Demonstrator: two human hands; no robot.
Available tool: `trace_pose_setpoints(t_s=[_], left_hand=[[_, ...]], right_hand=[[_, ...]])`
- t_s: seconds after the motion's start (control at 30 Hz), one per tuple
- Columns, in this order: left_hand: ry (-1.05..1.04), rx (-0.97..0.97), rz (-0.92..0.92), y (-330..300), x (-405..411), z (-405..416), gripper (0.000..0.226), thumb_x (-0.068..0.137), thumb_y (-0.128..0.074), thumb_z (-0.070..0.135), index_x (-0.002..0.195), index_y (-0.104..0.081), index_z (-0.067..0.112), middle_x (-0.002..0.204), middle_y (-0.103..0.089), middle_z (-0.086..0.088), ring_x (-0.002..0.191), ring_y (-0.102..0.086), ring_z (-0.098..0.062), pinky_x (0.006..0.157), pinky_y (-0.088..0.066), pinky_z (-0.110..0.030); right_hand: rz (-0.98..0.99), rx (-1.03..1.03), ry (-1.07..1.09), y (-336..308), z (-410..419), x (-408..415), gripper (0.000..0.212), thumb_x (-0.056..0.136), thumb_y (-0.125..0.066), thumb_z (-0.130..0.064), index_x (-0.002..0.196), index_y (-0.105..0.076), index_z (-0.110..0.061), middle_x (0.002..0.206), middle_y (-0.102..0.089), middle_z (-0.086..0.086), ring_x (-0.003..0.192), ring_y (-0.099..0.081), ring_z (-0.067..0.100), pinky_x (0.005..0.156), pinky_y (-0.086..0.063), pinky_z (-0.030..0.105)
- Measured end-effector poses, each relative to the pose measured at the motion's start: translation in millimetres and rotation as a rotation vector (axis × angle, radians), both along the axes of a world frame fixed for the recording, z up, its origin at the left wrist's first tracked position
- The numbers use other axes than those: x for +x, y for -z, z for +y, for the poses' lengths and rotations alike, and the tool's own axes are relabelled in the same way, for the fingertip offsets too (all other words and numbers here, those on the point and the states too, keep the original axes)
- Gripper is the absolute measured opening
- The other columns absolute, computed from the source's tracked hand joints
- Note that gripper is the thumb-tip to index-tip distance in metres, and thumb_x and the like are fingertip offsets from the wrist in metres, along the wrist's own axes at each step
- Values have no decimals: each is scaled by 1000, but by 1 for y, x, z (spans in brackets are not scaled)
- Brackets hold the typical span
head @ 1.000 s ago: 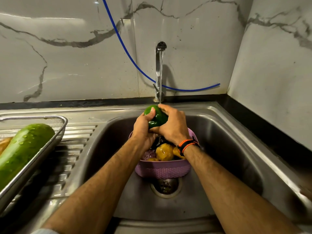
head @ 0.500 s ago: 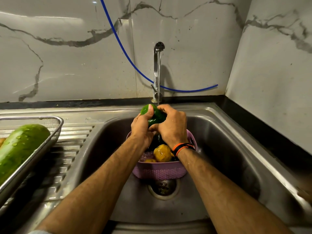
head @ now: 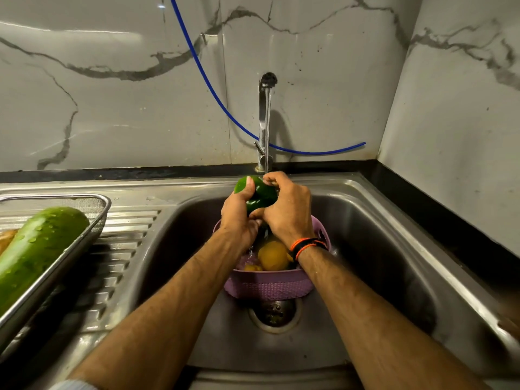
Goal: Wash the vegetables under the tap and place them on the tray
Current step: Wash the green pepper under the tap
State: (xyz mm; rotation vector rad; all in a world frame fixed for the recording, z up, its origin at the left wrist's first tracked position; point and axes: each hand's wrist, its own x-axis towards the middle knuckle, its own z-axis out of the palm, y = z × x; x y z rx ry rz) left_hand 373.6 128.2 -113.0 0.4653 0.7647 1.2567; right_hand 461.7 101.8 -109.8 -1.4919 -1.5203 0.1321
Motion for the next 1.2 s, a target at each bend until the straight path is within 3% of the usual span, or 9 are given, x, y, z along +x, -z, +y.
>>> trace_pose_setpoints(t_s=[0.1, 0.23, 0.33, 0.43, 0.53, 0.67, 0.87, 1.0, 1.2], left_hand=[[77, 6, -36, -2, -6, -1, 43, 93, -66, 22, 130, -53, 3, 118, -67, -21, 96, -71, -33, 57, -59, -32], [113, 32, 56, -1, -6, 1, 41, 92, -65, 22, 129, -56, 6, 117, -65, -19, 103, -68, -32, 79, -60, -41], [99, 72, 168, 3, -6, 5, 47, 90, -68, 28, 134, -55, 16, 123, -64, -15, 109, -66, -31, 87, -59, -46], [95, 126, 233, 4, -9, 4, 53, 90, -68, 18, 139, -51, 26, 129, -61, -14, 112, -64, -32, 78, -61, -44], [113, 140, 233, 6, -10, 1, 41, 93, -63, 16, 133, -58, 21, 129, -63, -16, 112, -63, -31, 77, -59, -40], [33, 59, 72, 3, -8, 0, 36, 96, -59, 16, 132, -59, 17, 130, -62, -17, 100, -65, -26, 55, -54, -26], [154, 137, 64, 1, -17, -2, 37, 98, -54, 16, 135, -56, 15, 132, -60, -21, 109, -64, -33, 58, -58, -31], [137, 140, 76, 2, -12, -3, 36, 99, -53, 15, 135, -56, 15, 129, -62, -20, 108, -65, -33, 61, -59, -35], [47, 82, 38, 2, -7, -1, 35, 98, -56, 15, 134, -57, 13, 128, -65, -17, 112, -66, -31, 66, -60, -35]], right_hand=[[65, -88, -44, -1, 3, 1, 89, 61, -93, -17, 139, -50, -17, 124, -64, 6, 116, -59, 21, 94, -48, 26], [40, -100, -78, 2, 4, 5, 79, 68, -89, -15, 138, -54, -16, 126, -65, 5, 115, -60, 19, 89, -41, 14], [-14, -116, -81, 2, 4, 6, 80, 72, -86, -11, 143, -49, -16, 134, -60, 7, 122, -56, 21, 95, -40, 16], [-60, -205, -139, 2, 8, 5, 89, 69, -86, -10, 146, -41, -13, 140, -53, 8, 129, -50, 25, 102, -41, 26], [-99, -276, -184, 2, 9, 6, 100, 70, -85, -12, 152, -30, -11, 155, -35, 8, 143, -32, 26, 114, -31, 31], [-36, -152, -113, 1, 5, 5, 85, 70, -87, -14, 144, -47, -14, 142, -54, 7, 129, -50, 22, 101, -33, 17], [-45, -195, -156, -1, 5, 6, 98, 68, -88, -16, 151, -35, -14, 153, -41, 7, 139, -40, 23, 113, -33, 26], [1, -149, -67, -2, 2, 7, 95, 62, -92, -19, 145, -45, -14, 138, -57, 7, 122, -55, 21, 99, -40, 20], [-35, -129, -64, -1, 1, 4, 90, 66, -91, -23, 144, -48, -13, 140, -57, 7, 124, -55, 21, 100, -37, 17]])
